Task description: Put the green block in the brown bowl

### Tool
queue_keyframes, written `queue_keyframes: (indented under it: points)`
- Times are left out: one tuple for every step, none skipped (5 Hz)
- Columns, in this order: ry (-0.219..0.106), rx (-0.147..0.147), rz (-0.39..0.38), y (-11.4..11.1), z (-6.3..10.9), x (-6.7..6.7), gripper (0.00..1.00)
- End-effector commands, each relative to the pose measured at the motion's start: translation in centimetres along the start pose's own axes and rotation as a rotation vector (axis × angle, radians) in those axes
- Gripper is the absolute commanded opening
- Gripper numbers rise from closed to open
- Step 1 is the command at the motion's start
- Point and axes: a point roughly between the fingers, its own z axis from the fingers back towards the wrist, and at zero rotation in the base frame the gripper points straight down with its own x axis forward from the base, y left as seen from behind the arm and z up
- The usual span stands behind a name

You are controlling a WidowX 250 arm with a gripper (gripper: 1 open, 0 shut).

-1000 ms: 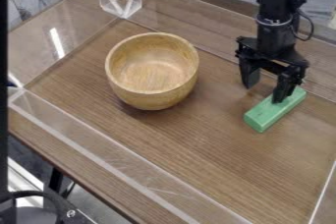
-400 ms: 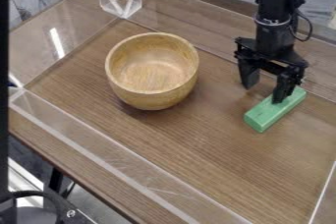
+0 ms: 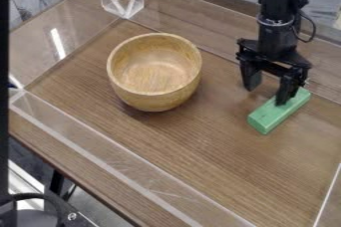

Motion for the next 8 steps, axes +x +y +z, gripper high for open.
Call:
queue_keyframes:
  points:
    - [0.098,0.003,0.005,0.3,-1.9,-2.0,1.0]
    - [0.114,0.002,0.005,0.3,-1.9,-2.3,1.0]
    - [0.131,0.0,0.006,0.3,-2.0,-2.6,1.0]
    - [0.135,0.0,0.009,0.2,-1.9,-2.6,0.0]
    - [0.131,0.002,0.009,0.3,-1.8,-2.6,0.0]
    - [0.118,0.006,0.015,0.5,-1.0,-2.8,0.0]
    - [0.084,0.011,0.025,0.9,0.8,-3.2,0.0]
    - [0.05,0.018,0.037,1.3,2.7,-3.7,0.0]
